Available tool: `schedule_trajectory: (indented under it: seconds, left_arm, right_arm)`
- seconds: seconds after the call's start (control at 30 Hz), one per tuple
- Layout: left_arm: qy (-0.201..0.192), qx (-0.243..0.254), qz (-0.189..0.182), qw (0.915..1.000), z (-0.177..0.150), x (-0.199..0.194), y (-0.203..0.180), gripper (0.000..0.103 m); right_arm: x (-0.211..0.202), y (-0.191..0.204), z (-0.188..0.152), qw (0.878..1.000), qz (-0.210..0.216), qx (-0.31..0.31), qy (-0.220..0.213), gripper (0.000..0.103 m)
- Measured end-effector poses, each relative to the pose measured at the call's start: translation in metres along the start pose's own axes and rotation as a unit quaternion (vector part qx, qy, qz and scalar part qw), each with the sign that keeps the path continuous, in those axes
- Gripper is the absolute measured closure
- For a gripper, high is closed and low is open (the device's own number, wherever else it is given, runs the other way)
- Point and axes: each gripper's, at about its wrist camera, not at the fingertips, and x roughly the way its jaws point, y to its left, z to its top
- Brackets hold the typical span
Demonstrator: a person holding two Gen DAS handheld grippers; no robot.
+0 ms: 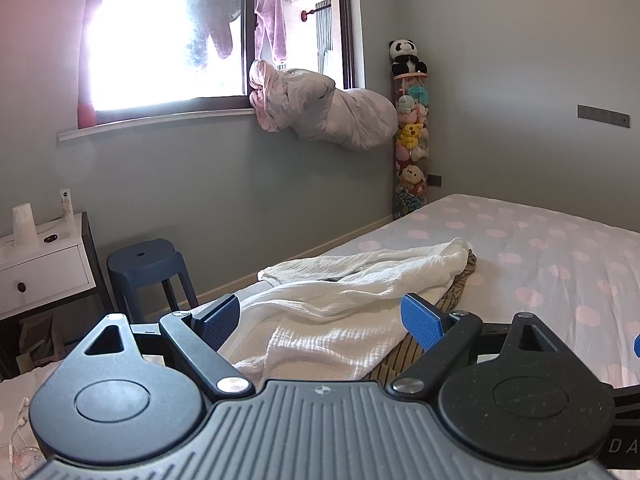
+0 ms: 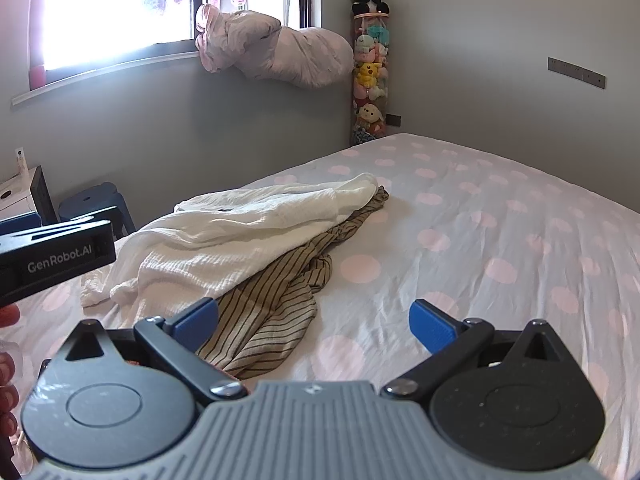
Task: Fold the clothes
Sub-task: 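Move both grippers open toward the white shirt on the clothes pile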
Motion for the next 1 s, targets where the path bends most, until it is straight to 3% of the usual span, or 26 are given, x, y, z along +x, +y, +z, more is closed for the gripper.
schedule_trajectory:
  seconds: [0.63,1.0]
  left_arm:
    - [0.005,0.004,-0.031,0.9995,-0.002,0.001,0.004,0.015]
    - [0.042,-0.024,-0.043,0.9979,0.0,0.007,0.005,0.015]
  right_arm:
    - [0.017,0.016,-0.019,1.0,0.013,0.006,0.011,0.001]
    - [0.02,0.016,-0.022,1.0,0.02,0.011,0.016,0.001]
